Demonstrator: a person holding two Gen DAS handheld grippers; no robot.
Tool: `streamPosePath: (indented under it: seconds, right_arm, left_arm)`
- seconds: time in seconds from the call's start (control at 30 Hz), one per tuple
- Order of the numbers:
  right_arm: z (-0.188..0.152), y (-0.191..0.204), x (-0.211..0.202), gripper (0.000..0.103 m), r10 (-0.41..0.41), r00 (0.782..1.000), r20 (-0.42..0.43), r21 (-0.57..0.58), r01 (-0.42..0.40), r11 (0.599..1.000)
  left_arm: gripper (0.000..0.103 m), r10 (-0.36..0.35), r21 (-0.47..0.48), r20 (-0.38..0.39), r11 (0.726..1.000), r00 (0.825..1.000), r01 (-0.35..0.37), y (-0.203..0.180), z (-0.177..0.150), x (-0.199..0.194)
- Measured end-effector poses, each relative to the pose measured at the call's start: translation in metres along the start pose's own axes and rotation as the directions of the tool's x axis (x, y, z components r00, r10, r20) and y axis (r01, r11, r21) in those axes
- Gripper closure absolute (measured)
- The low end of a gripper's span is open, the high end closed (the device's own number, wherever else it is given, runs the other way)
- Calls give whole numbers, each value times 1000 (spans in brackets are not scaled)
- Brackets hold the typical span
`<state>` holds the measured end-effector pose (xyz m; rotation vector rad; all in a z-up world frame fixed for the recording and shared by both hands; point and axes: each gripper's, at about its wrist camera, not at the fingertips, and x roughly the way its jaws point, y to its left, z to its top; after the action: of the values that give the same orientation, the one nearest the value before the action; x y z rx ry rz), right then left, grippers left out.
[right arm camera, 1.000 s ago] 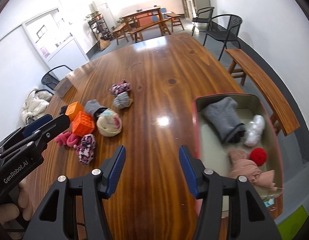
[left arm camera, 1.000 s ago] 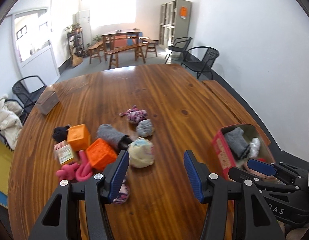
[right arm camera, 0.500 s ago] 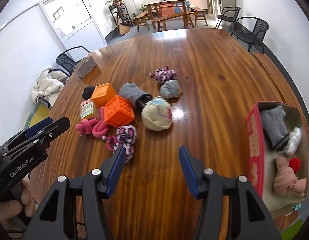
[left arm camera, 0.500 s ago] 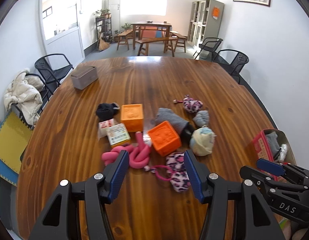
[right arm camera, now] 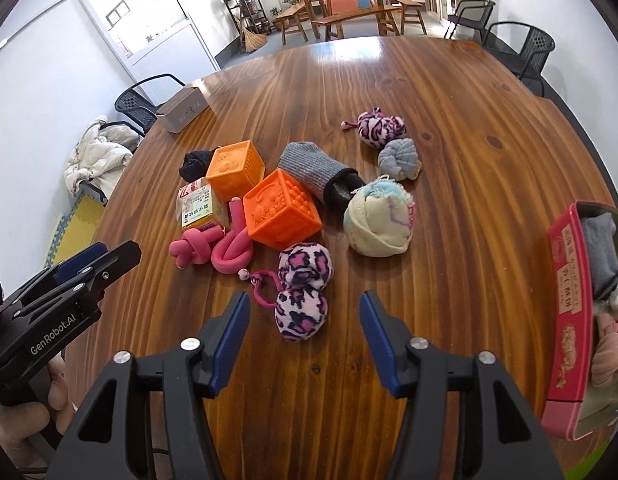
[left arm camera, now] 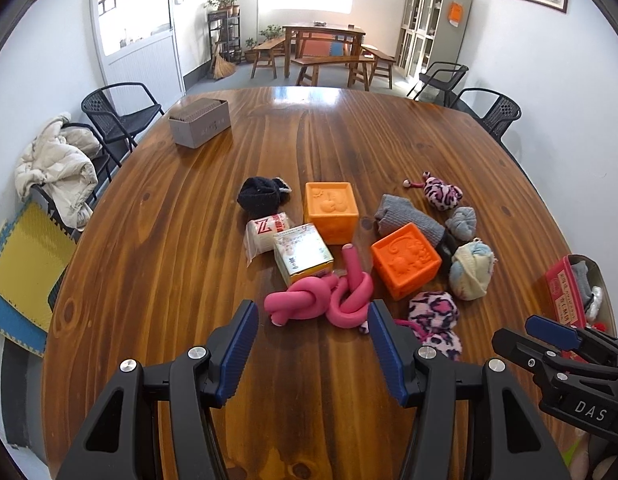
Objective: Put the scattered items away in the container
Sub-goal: 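Move both open tools back toward the remaining items on the table, then grasp the pink-leopard plush with the right tool while the left tool grasps the pink knotted toy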
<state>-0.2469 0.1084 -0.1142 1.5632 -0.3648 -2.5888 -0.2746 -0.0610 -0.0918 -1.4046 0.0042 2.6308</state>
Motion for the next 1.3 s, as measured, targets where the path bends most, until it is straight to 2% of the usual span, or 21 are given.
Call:
streamPosePath:
  seconds: [0.6,1.03,1.3]
  right_arm:
    - [13,1,44,34,-37,997,-69,46,40,998]
    - [20,1,79,34,-50,990,-135,24,54,998]
    - [22,-1,97,34,-60,985,-164,16,63,998]
  left_arm:
    - [45,-25,-13,-108,1000,994,24,20,16,60]
    - [45,-51,-24,-209,999,977,47,21,13,98]
    - [41,-36,-2,-222,999,974,37,24,14,108]
